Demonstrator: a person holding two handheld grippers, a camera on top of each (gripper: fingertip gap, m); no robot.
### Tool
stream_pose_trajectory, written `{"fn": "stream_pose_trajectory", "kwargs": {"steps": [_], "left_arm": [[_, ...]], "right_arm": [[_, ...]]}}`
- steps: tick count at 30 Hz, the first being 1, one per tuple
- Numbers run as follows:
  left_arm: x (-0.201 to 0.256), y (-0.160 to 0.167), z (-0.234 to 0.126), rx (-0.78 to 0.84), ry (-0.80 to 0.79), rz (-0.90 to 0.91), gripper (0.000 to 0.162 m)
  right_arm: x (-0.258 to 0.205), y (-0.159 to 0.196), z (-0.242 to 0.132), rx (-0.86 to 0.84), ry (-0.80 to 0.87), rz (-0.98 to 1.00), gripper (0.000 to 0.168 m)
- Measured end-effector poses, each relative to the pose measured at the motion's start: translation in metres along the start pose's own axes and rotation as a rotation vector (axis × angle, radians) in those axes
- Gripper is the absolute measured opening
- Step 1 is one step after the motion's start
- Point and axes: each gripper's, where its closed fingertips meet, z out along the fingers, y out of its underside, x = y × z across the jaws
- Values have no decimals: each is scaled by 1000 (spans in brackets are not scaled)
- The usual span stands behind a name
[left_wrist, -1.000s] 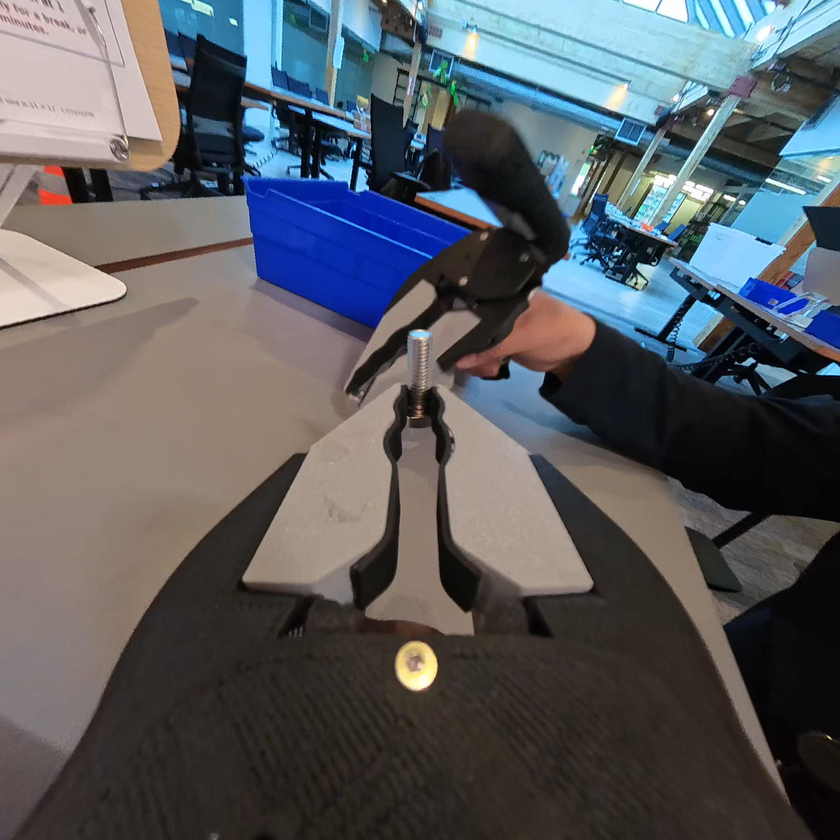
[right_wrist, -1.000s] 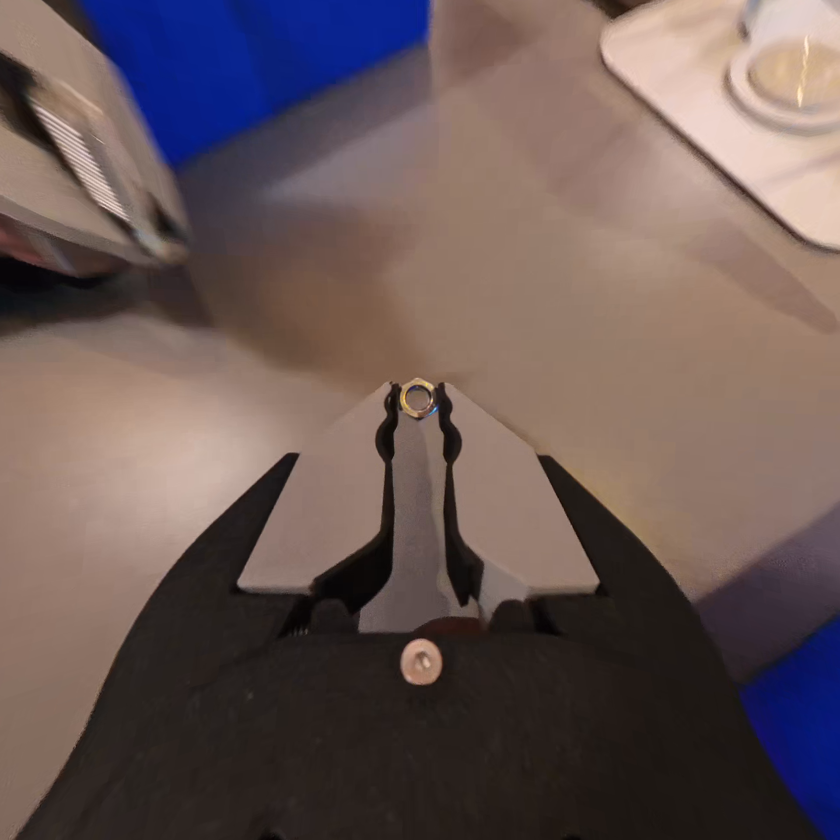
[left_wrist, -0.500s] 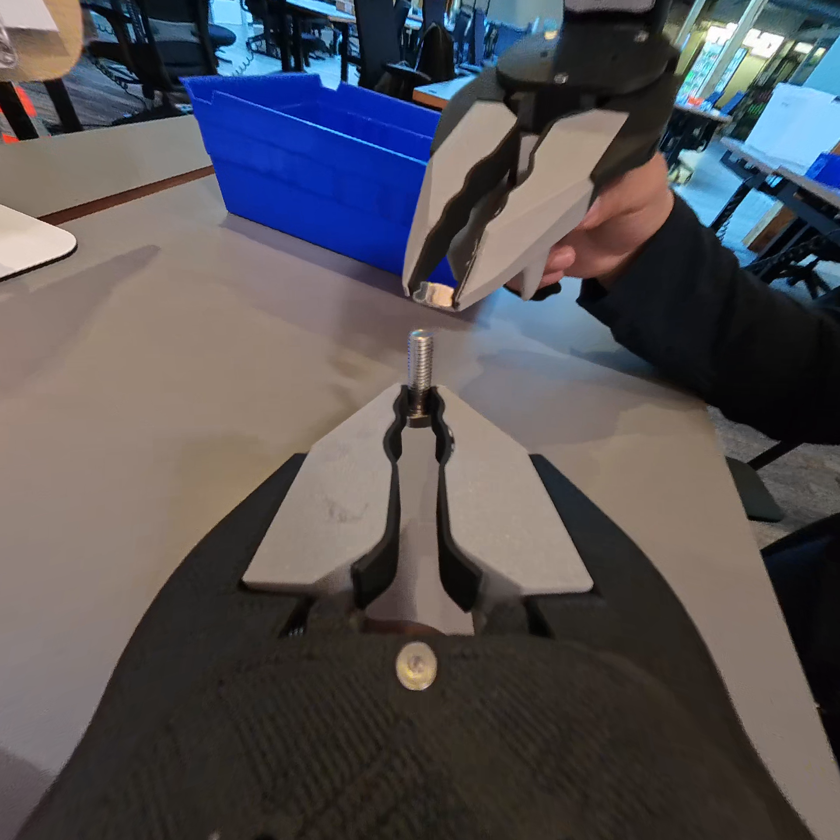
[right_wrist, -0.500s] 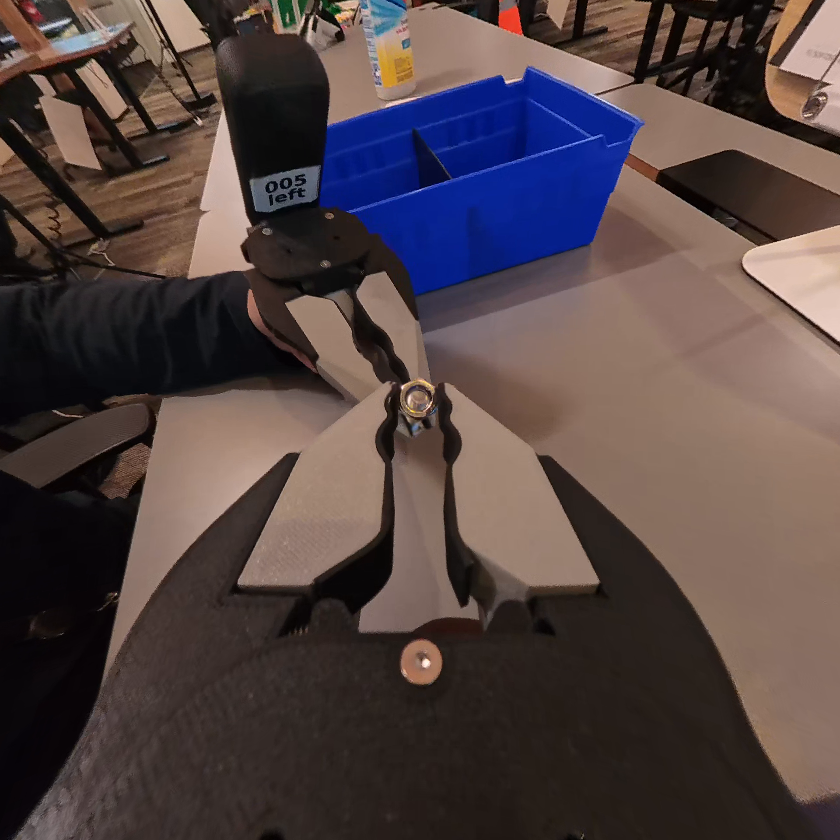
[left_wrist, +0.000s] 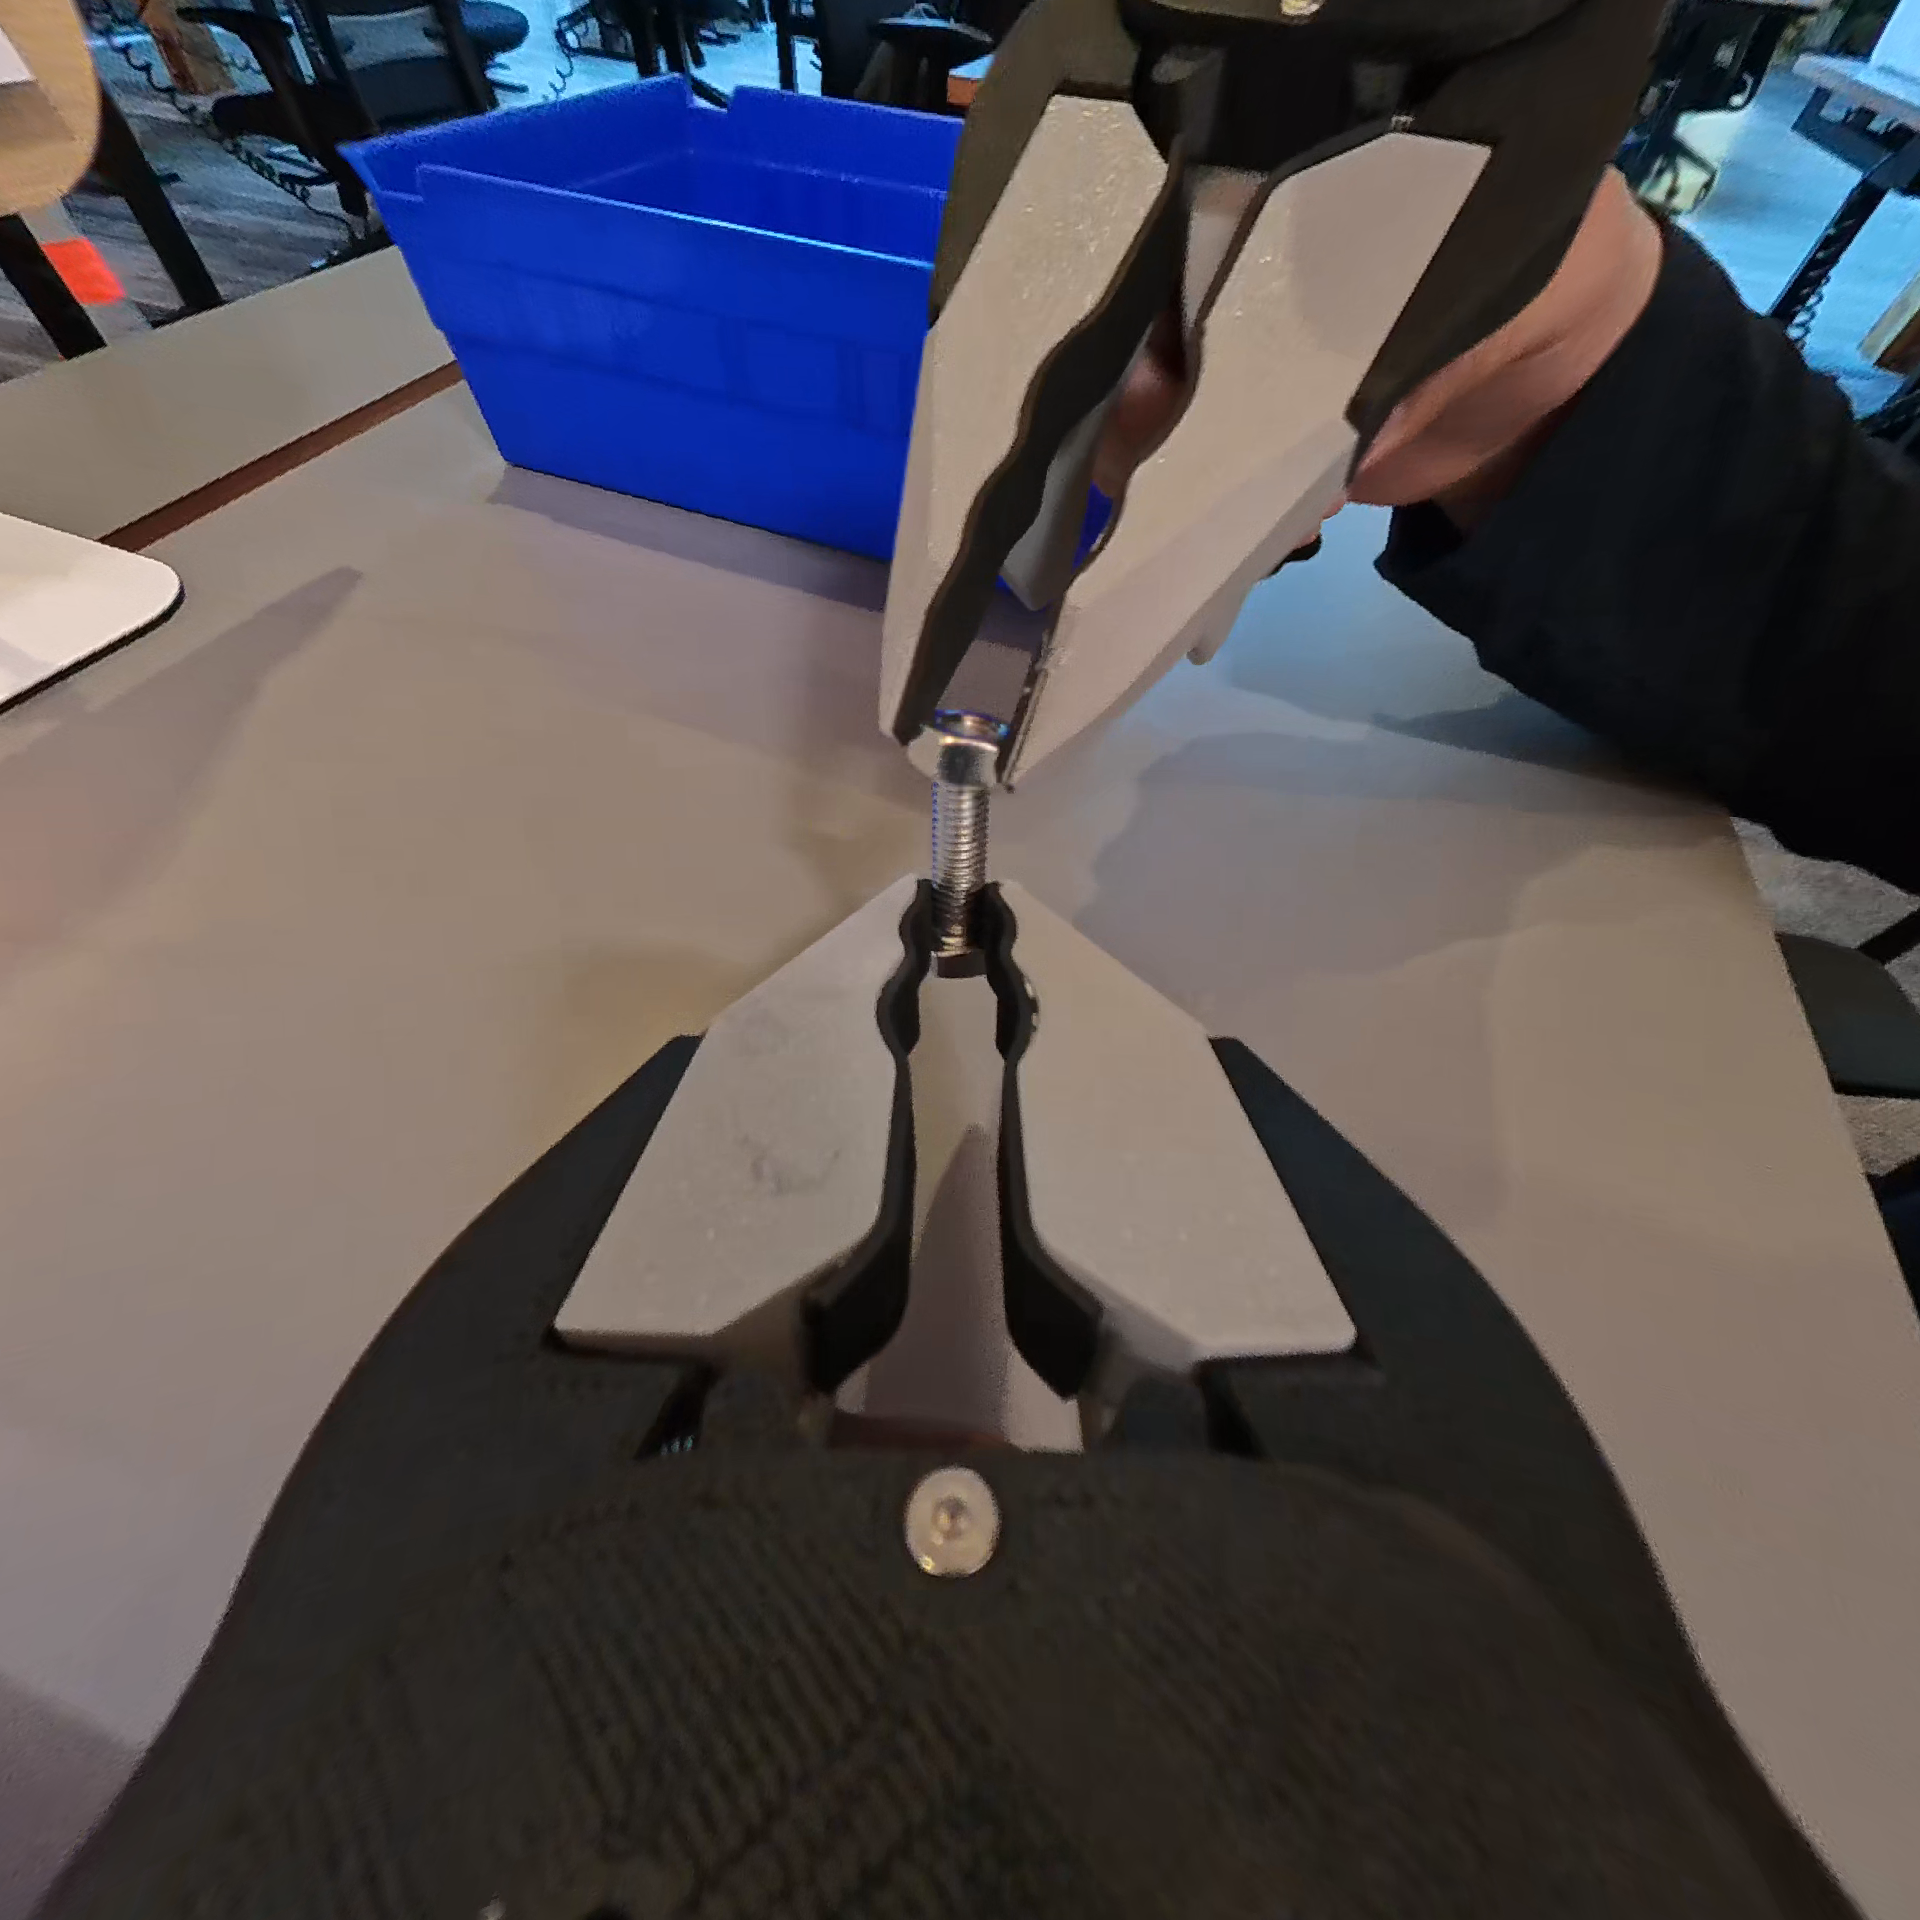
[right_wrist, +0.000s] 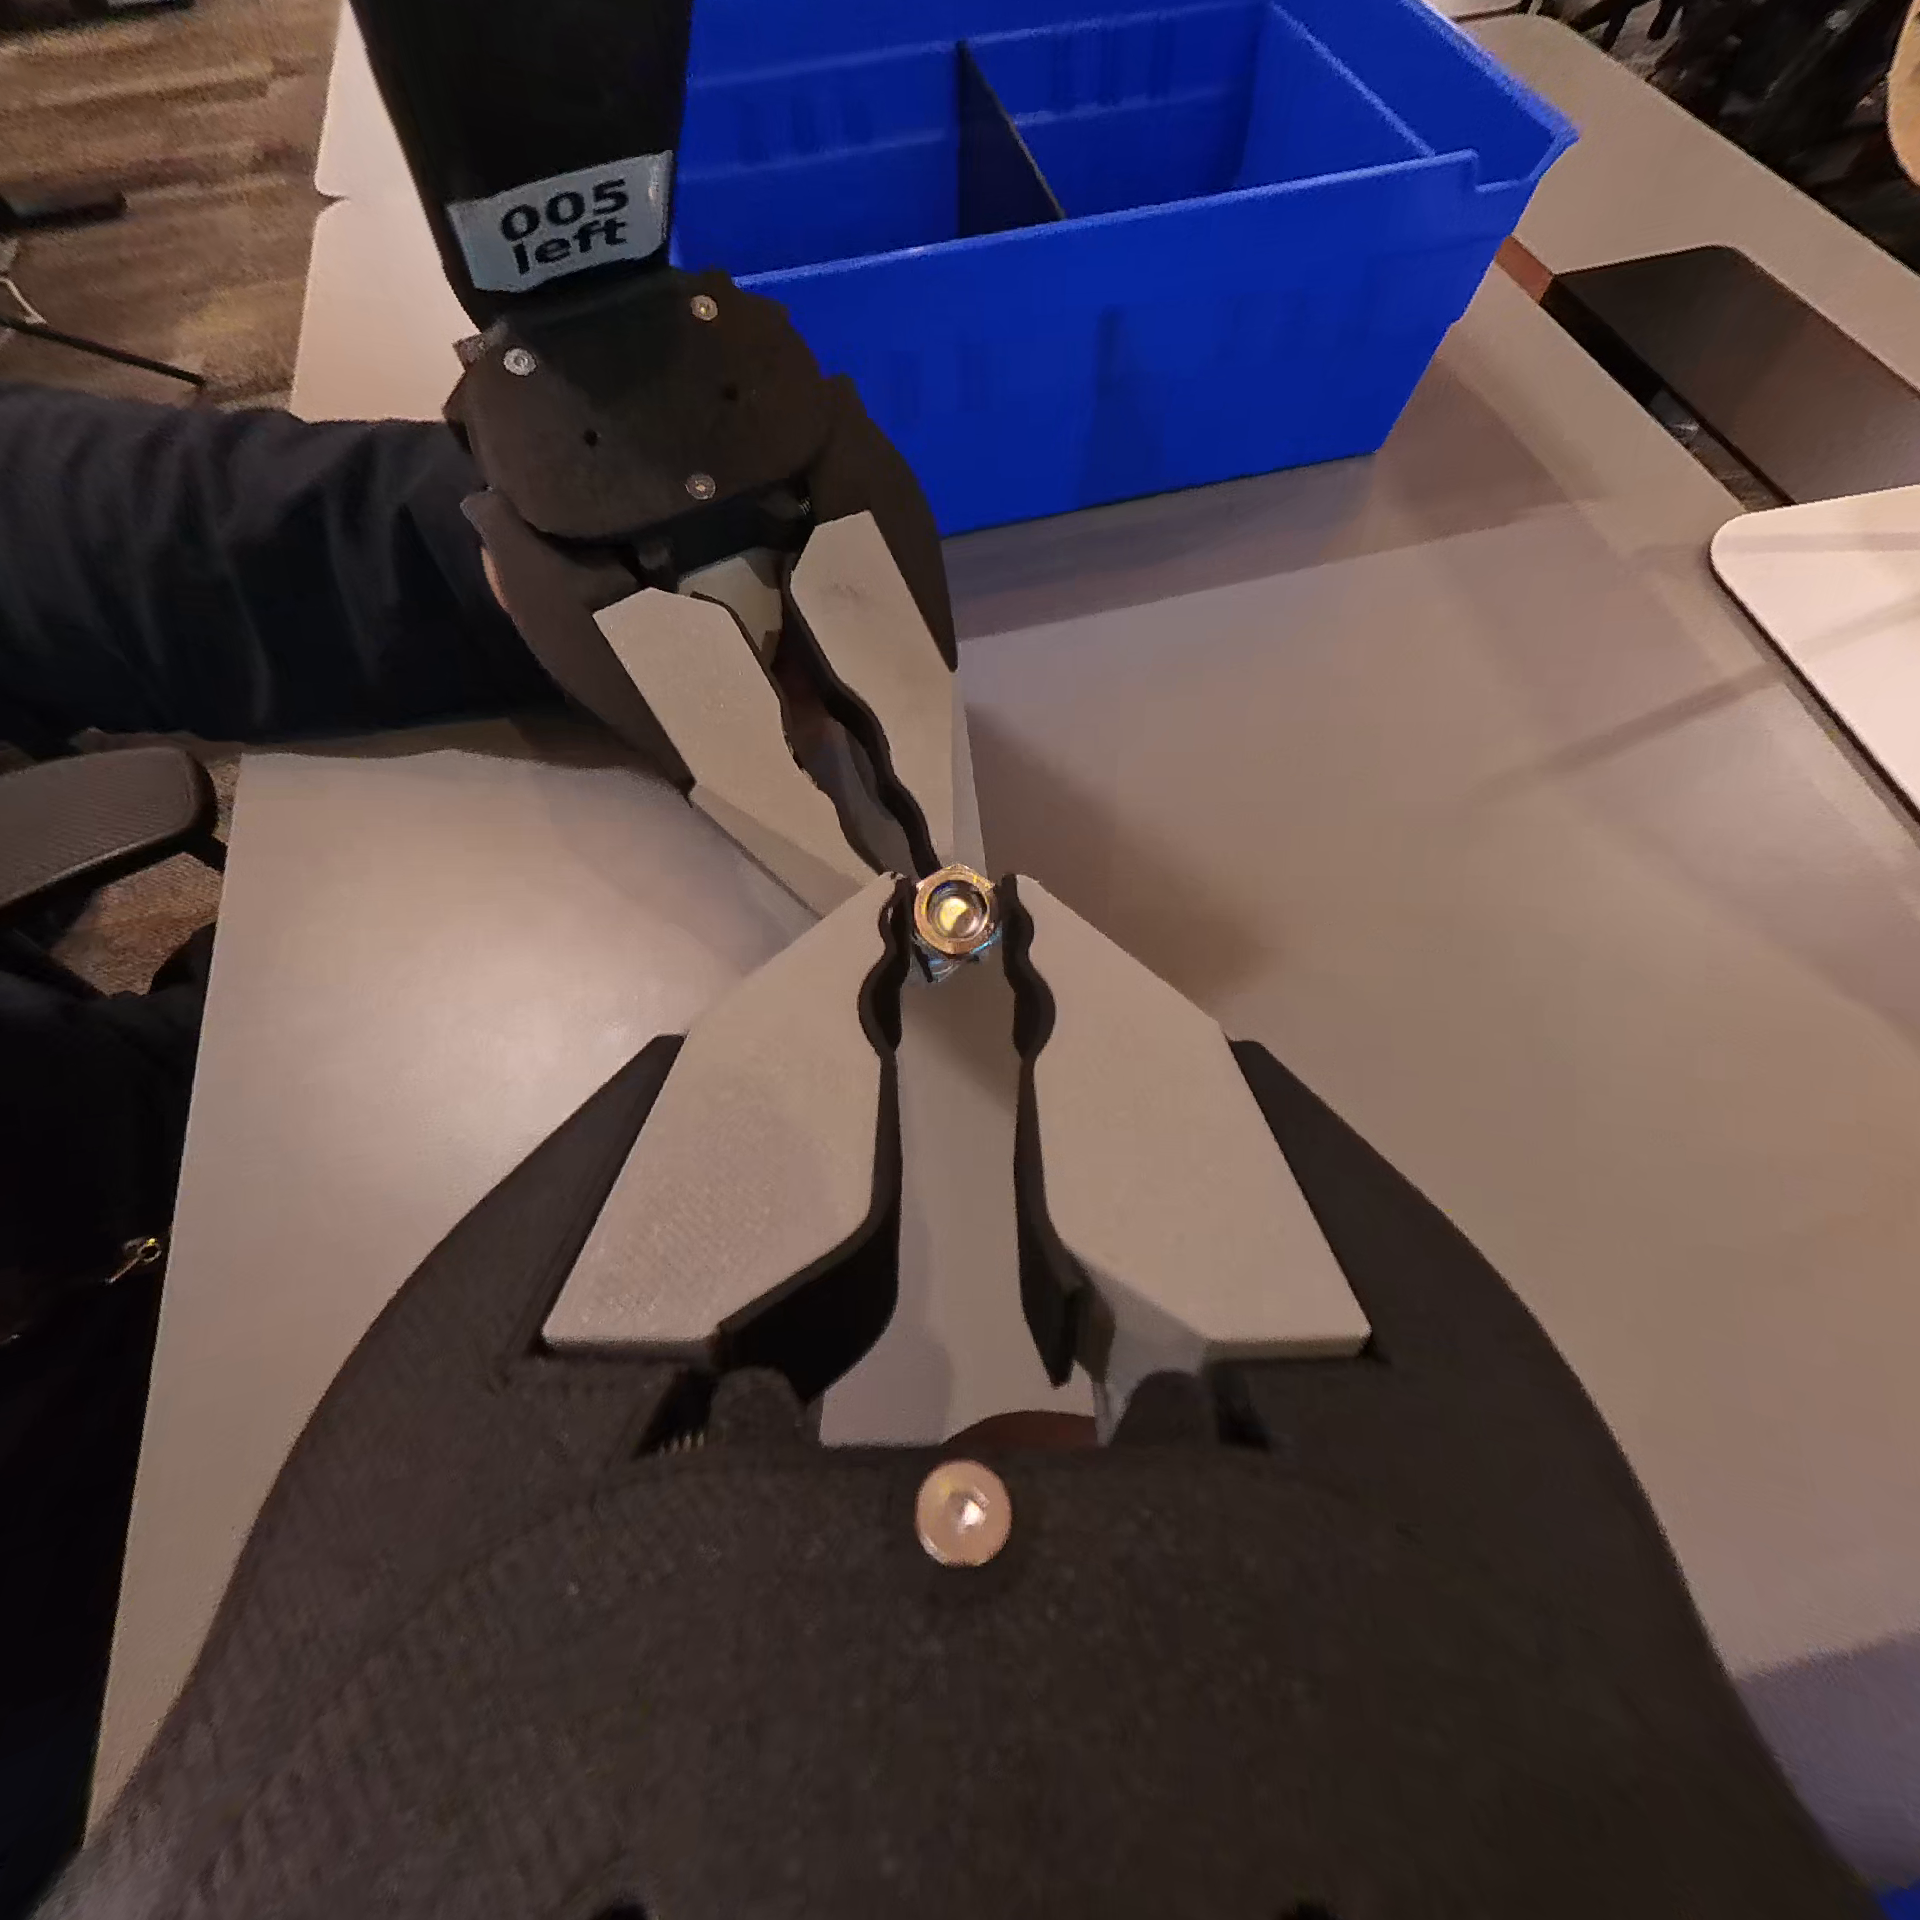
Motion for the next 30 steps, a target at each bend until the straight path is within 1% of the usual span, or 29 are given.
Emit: {"fn": "stream_pose_trajectory", "kwargs": {"steps": [3,17,25,30], "left_arm": [[1,1,2,-11,-15,28,6],[2,3,3,-21,-15,40,6],[4,-5,2,27,4,17,6],[5,-9,0,51,11,3,6]], "right_arm": [[-1,2,0,-6,-8,9,14],[-2,4,0,-25,1,-8,14],[-3,-2,-3,12,-12,3,14],[-2,-10,-6,62,-19,24,22]]}}
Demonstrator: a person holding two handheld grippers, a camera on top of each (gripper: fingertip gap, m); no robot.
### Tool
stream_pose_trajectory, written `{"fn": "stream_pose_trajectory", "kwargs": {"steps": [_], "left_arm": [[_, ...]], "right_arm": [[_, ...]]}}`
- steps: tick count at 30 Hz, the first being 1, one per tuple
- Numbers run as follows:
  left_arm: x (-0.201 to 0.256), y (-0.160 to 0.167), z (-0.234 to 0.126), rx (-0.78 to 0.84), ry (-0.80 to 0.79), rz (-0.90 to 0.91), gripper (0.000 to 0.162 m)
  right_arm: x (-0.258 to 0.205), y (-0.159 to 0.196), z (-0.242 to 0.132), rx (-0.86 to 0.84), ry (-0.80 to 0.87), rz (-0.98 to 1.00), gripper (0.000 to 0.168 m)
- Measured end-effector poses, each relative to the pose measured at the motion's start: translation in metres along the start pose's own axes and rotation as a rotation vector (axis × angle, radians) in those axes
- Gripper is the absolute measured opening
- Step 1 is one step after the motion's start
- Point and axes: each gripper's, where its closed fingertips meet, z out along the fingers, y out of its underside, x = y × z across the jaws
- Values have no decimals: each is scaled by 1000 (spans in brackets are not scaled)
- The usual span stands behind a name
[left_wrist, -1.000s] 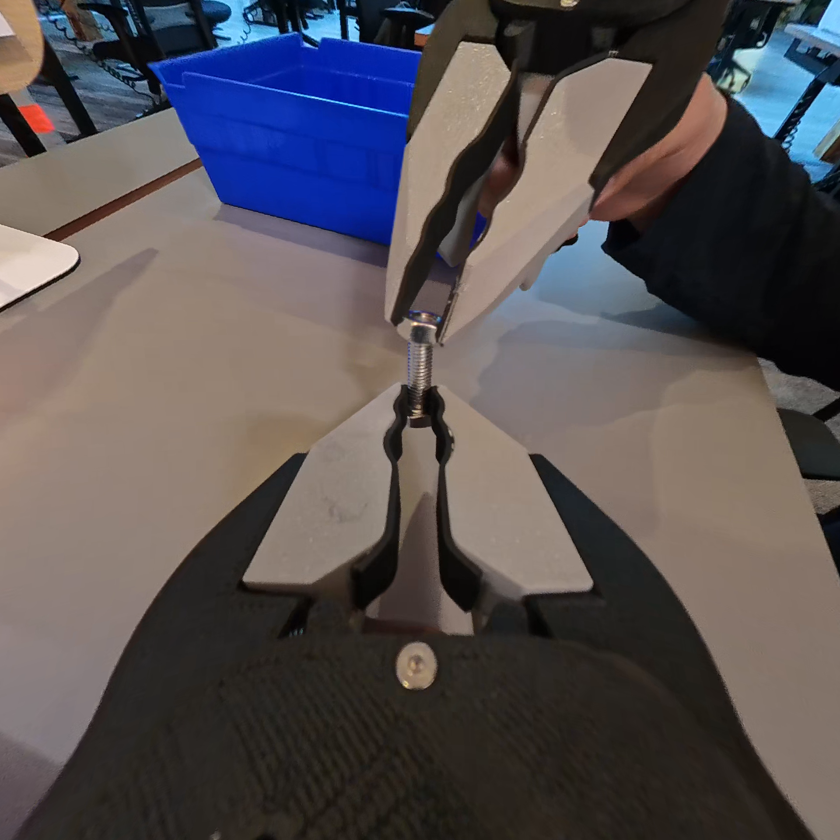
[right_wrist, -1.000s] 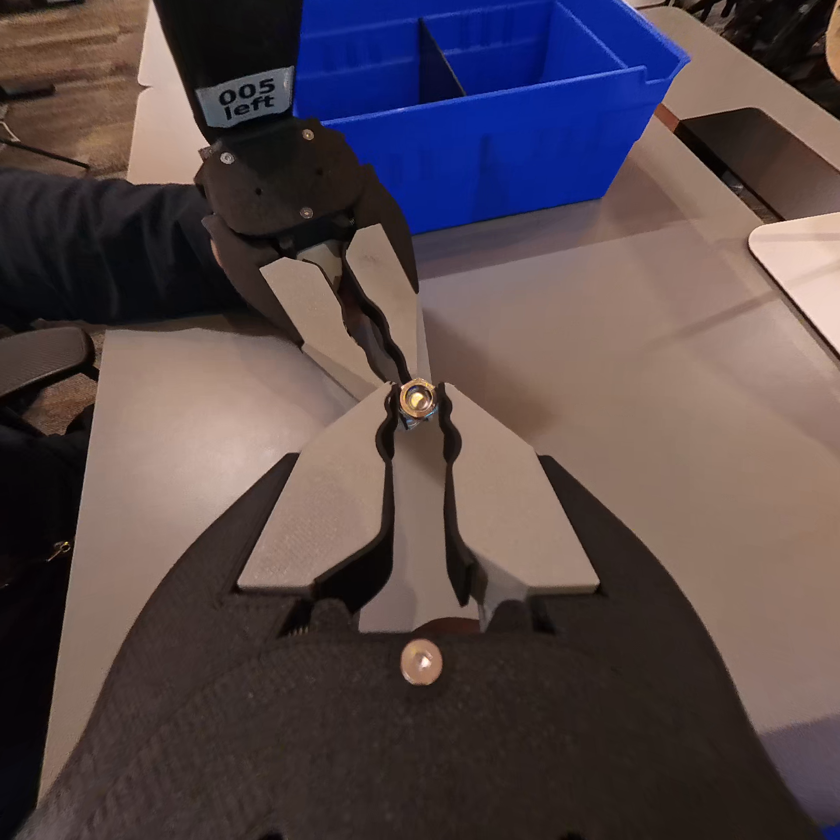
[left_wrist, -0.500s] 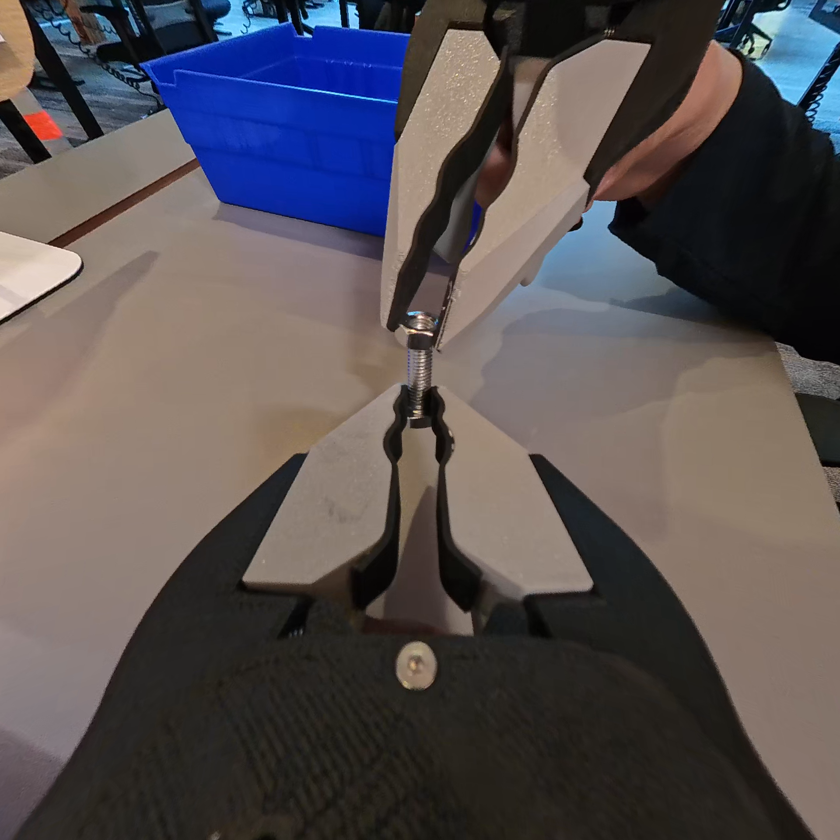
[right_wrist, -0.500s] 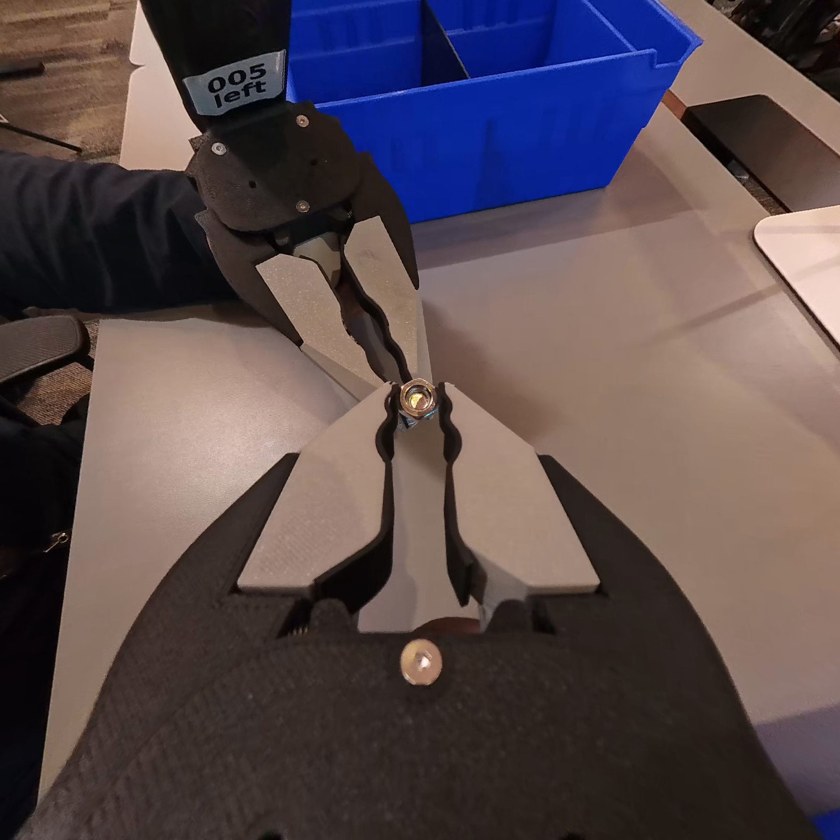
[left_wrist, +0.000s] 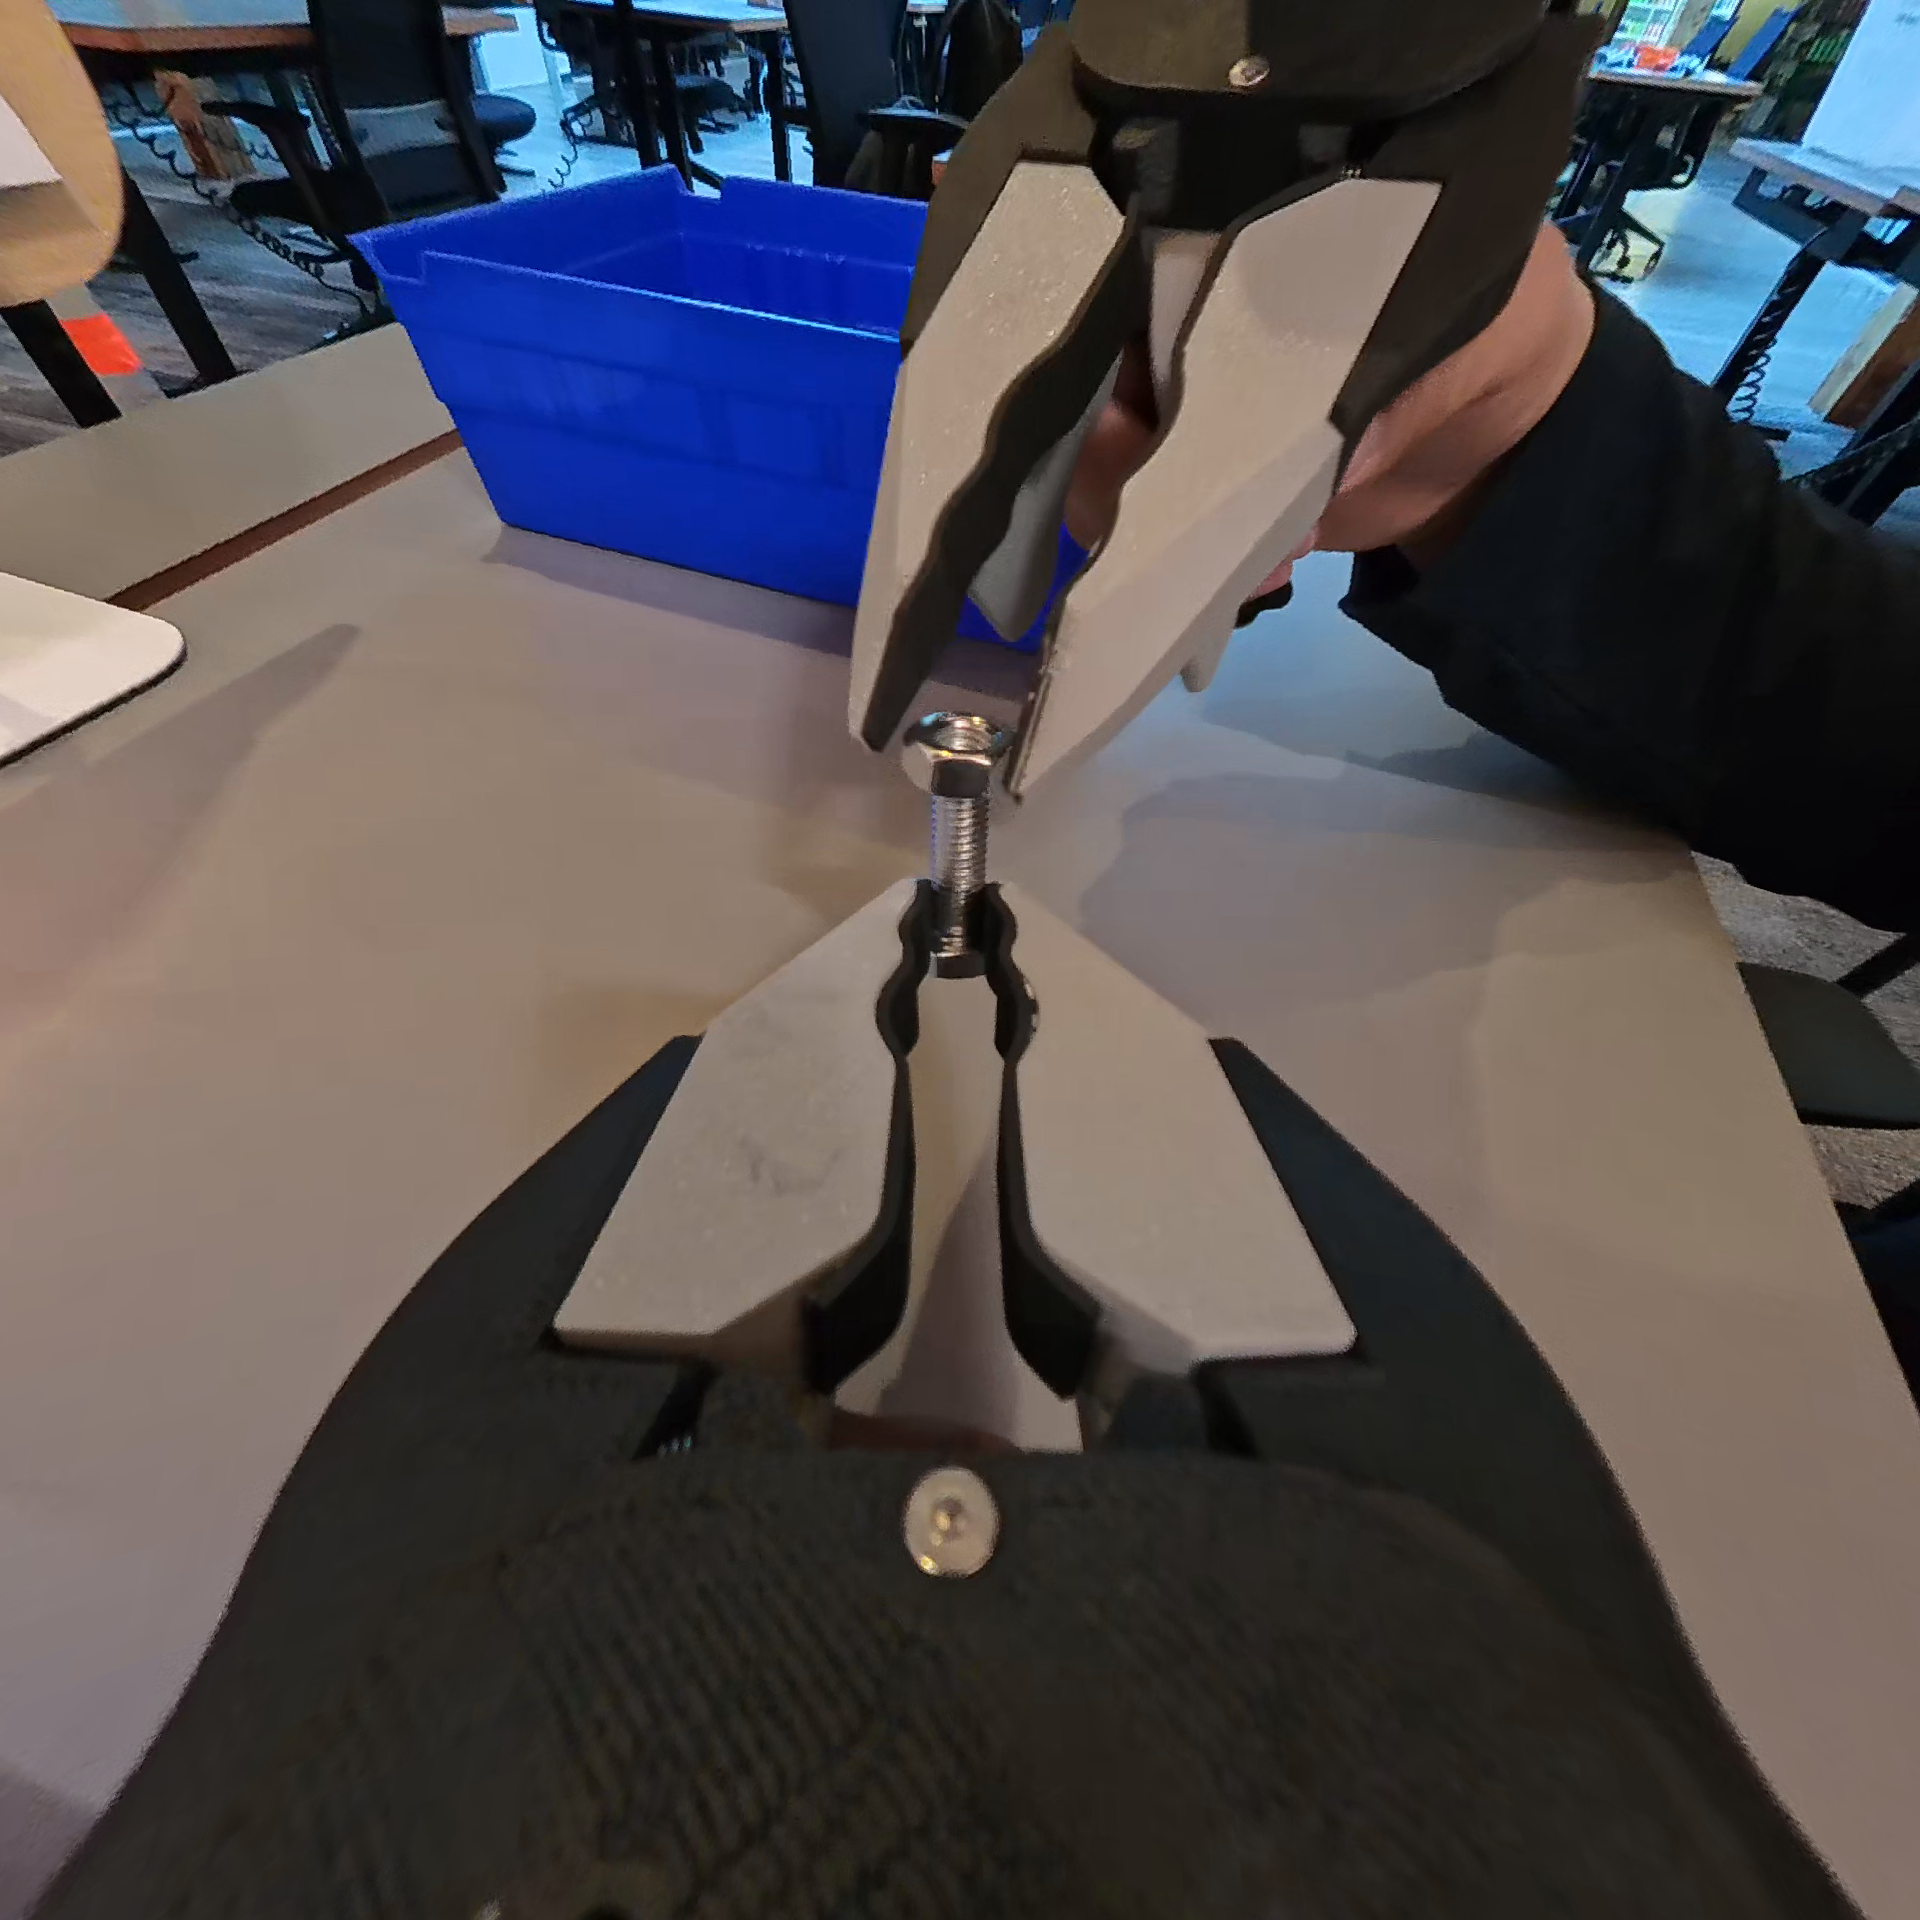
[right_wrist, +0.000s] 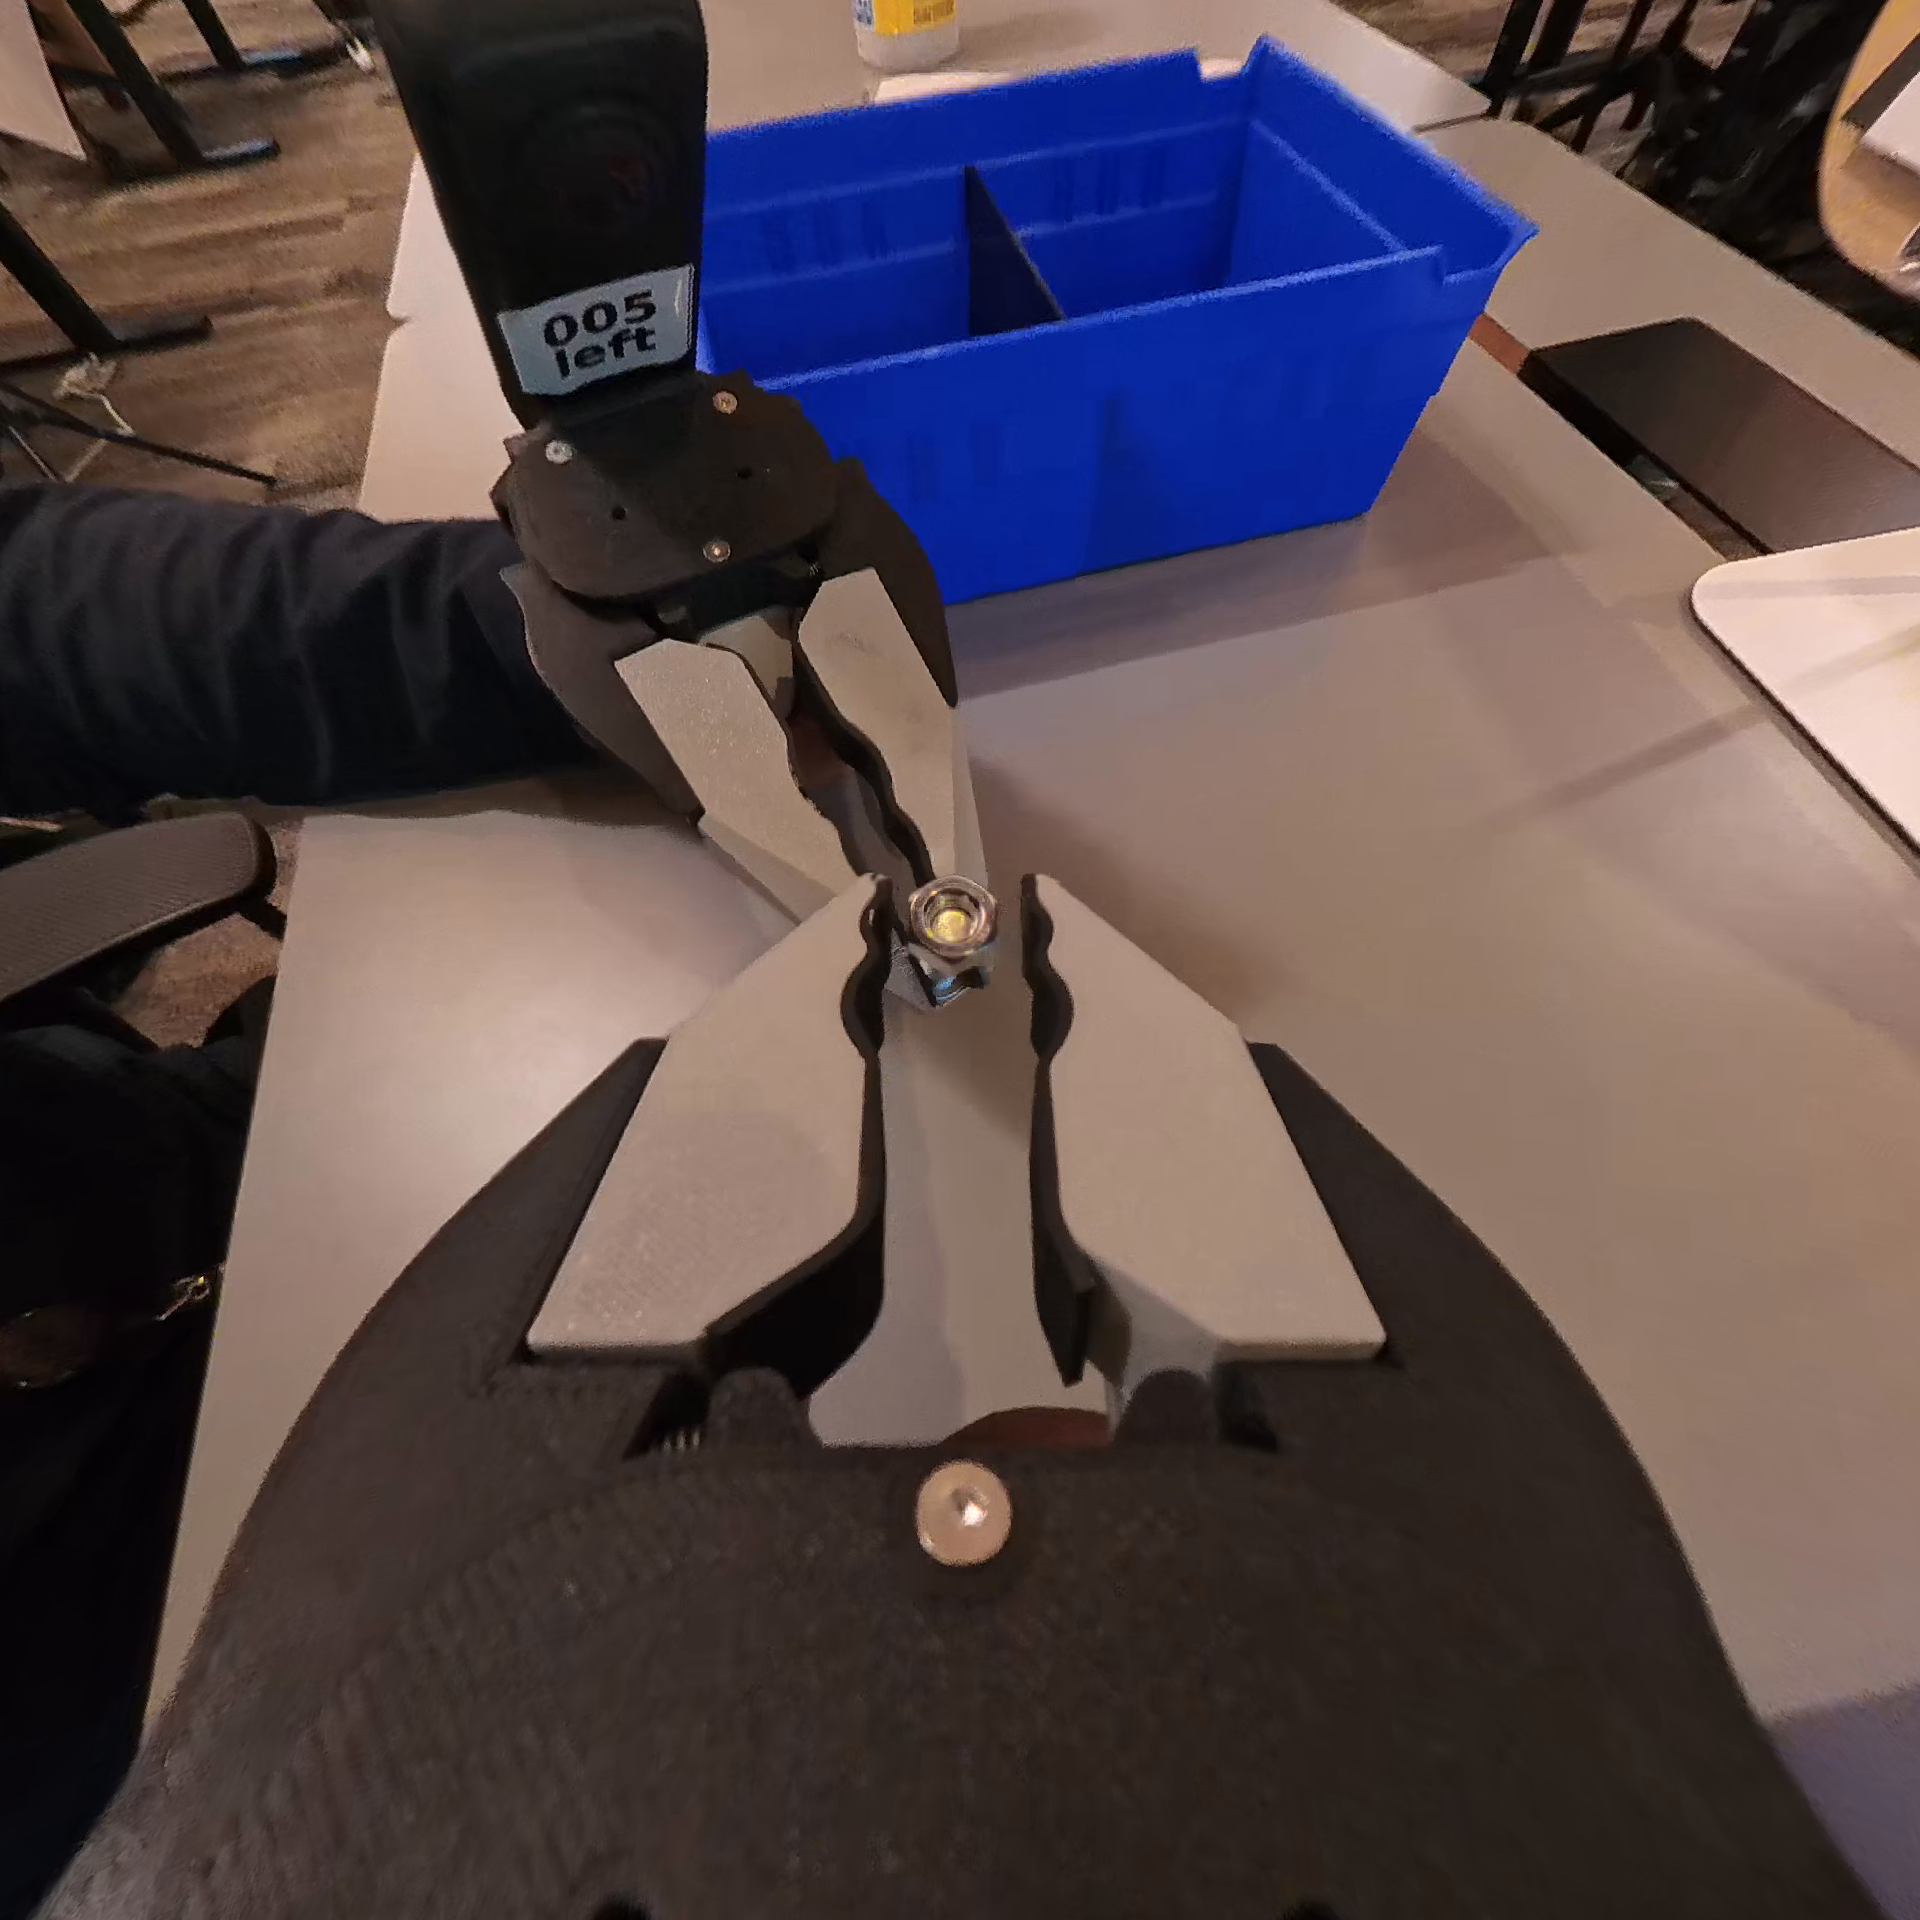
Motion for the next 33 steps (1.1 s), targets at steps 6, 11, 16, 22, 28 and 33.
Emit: {"fn": "stream_pose_trajectory", "kwargs": {"steps": [6,11,16,22,28,33], "left_arm": [[-3,-12,-7,71,5,-45,6],[-4,-26,-15,154,23,-78,6],[0,-37,-21,210,40,-64,6],[2,-35,-20,199,43,-55,6],[5,-39,-21,218,58,-55,6],[7,-40,-22,223,65,-54,6]], "right_arm": [[5,-25,-16,170,-15,61,27],[-4,-41,-24,295,-138,129,39],[-3,-44,-22,333,-117,73,36],[-9,-42,-15,320,-122,43,32],[-11,-41,-13,314,-133,29,17],[-13,-41,-14,316,-147,32,15]]}}
